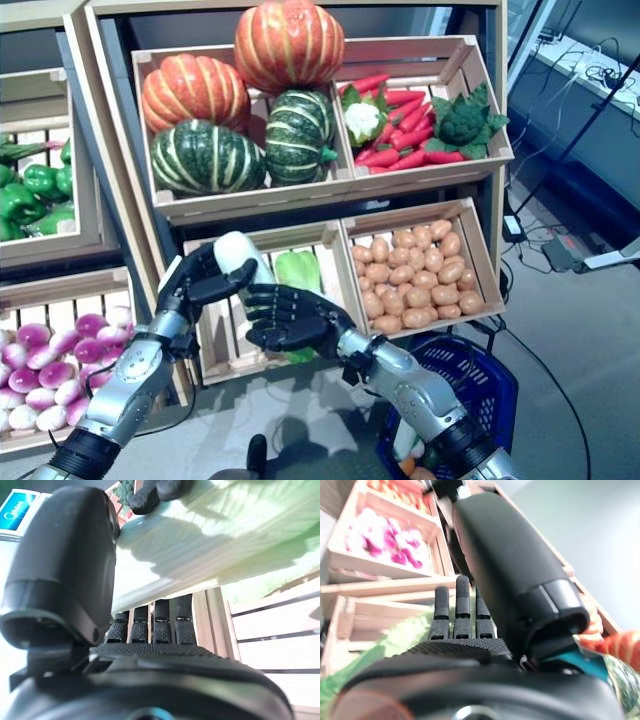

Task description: Put vegetables into the basket

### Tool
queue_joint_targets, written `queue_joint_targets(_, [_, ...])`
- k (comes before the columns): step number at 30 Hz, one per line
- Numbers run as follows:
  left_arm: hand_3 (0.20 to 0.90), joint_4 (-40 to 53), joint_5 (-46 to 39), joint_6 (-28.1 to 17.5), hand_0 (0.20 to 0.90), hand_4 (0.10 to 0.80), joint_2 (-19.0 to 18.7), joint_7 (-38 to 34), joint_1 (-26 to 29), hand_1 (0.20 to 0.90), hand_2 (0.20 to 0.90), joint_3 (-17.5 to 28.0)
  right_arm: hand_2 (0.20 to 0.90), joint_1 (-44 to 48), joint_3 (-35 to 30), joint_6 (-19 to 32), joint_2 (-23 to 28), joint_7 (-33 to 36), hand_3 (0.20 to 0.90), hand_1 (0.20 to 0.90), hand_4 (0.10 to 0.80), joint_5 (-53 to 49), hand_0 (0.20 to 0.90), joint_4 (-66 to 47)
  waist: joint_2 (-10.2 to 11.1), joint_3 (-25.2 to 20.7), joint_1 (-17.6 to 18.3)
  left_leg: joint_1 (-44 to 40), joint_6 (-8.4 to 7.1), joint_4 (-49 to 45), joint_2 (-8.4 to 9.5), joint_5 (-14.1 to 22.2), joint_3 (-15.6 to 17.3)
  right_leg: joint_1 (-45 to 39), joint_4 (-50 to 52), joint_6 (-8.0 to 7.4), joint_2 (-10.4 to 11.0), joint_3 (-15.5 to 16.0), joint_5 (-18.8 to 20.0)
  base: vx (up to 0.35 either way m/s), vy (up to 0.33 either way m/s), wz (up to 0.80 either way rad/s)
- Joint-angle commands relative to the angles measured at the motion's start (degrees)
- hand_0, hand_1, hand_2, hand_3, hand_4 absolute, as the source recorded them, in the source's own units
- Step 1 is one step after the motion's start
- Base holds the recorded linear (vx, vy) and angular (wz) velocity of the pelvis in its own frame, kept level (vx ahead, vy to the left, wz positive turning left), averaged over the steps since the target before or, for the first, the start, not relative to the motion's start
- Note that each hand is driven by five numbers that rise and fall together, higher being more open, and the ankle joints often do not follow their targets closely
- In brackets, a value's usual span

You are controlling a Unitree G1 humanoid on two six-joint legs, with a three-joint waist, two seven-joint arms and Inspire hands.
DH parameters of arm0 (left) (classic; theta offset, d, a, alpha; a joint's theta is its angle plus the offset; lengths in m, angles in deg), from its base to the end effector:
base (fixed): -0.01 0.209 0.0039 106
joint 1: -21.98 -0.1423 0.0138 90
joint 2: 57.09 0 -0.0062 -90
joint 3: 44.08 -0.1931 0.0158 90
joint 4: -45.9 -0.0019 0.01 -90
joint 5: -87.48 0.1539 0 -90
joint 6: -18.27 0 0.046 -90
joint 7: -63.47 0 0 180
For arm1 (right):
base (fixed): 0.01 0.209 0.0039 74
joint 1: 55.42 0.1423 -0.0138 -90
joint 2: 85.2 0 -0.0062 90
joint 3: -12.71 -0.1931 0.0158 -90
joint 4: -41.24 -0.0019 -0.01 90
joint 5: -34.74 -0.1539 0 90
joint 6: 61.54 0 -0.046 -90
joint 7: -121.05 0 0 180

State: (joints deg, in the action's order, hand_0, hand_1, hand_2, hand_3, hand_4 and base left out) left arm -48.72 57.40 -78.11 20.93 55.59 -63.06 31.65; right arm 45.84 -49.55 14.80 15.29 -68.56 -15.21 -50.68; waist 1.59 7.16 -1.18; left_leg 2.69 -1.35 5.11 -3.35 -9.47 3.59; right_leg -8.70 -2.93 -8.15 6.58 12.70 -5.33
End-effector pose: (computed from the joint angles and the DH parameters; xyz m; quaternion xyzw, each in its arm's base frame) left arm 0.2321 0.1987 0.0437 -0.0140 -0.0004 -0.0323 0.9994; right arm 0.2328 -0.1309 0.0479 0.1611 0.1507 0.3394 0.9144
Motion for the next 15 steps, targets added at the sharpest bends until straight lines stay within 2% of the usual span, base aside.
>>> queue_joint_targets(1, [0.300,3.04,-0.23,-3.80,0.300,0.400,0.92,1.16,6.78,0.300,0.300,0.06,0.900,4.10,-2.54,8.68,-2.53,4.73,0.900,0.900,0.800,-1.45,0.900,-2.62,0.77,-4.03,-1.17,-6.04,-1.87,-0.11,-0.85,9.67,1.58,3.88,-1.29,-0.86,4.54,-1.24,7.25,0.000,0.000,0.00])
queue_joint_targets(7, [0.300,2.44,1.43,-3.47,0.300,0.400,0.00,1.36,6.38,0.300,0.300,1.11,0.900,3.65,-4.31,7.30,0.22,1.73,0.900,0.900,0.800,-3.81,0.900,-5.44,0.85,-4.06,-1.00,-5.98,-1.91,-0.11,-0.93,9.79,1.62,4.11,-1.01,-0.87,4.49,-1.52,7.06,0.000,0.000,0.00])
queue_joint_targets(15, [0.300,1.68,7.22,-3.74,0.300,0.400,-2.97,0.46,3.69,0.300,0.300,5.46,0.900,-1.83,-9.44,6.13,4.91,-1.32,0.900,0.900,0.800,-2.42,0.900,-7.42,1.09,-4.25,-0.31,-5.98,-2.08,-0.11,-1.44,9.71,2.00,4.21,-1.16,-1.05,4.24,-2.12,7.01,0.001,-0.003,0.00])
